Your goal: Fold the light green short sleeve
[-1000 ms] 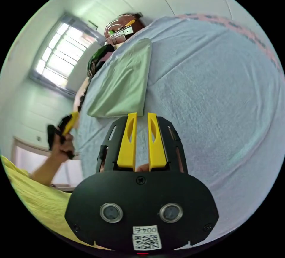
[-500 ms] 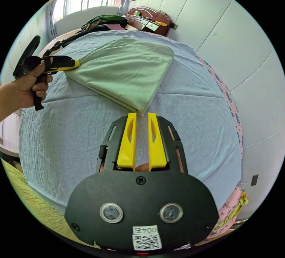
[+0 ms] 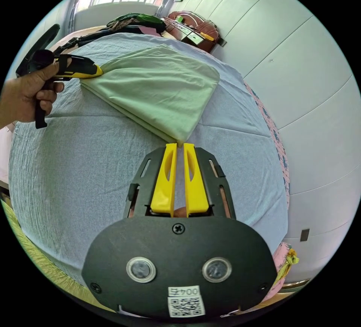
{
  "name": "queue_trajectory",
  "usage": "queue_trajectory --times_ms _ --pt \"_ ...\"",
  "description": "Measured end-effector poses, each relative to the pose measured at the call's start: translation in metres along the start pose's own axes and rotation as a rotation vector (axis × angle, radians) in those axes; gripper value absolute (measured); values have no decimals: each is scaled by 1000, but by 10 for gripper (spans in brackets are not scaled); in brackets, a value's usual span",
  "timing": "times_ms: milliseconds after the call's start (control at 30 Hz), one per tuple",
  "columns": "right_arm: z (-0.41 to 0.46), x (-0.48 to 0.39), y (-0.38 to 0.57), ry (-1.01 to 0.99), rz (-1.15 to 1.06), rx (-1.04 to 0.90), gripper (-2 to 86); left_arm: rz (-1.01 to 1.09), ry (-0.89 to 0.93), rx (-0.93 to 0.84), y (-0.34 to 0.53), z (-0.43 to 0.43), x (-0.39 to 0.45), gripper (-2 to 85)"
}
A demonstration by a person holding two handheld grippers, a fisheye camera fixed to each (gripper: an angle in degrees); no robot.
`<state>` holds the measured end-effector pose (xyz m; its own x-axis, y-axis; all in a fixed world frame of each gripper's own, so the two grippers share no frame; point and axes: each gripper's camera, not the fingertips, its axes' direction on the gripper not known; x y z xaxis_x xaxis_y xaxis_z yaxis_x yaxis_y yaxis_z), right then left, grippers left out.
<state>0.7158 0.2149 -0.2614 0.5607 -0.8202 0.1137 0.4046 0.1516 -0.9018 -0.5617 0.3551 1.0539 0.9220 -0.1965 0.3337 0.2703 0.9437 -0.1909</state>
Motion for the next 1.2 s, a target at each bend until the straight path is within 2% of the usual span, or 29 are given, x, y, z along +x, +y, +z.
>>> queue_trajectory --times_ms 333,467,700,800,967,1033,1100,1200 --pt "-14 -15 -1 72 -61 47 5 4 2 -14 -2 -6 -6 6" --pt "0 5 6 -30 25 -35 -4 48 -28 -18 -3 -9 -5 5" --pt "-2 8 13 -44 47 -50 4 34 -21 -15 -4 -17 -16 5" --pt "-4 13 23 -13 80 -65 33 27 -17 -11 -4 -20 -22 6" --pt "-9 3 23 12 -15 -30 66 24 -11 -14 -6 -27 -33 6" --pt "-10 -3 19 31 -65 -8 57 25 -12 -15 -7 -30 -37 6" --pt "-12 -6 17 56 -106 22 12 27 -12 -15 -7 -33 -41 6" --pt "0 3 18 44 -104 -43 -1 25 -4 -13 -8 -37 -49 6"
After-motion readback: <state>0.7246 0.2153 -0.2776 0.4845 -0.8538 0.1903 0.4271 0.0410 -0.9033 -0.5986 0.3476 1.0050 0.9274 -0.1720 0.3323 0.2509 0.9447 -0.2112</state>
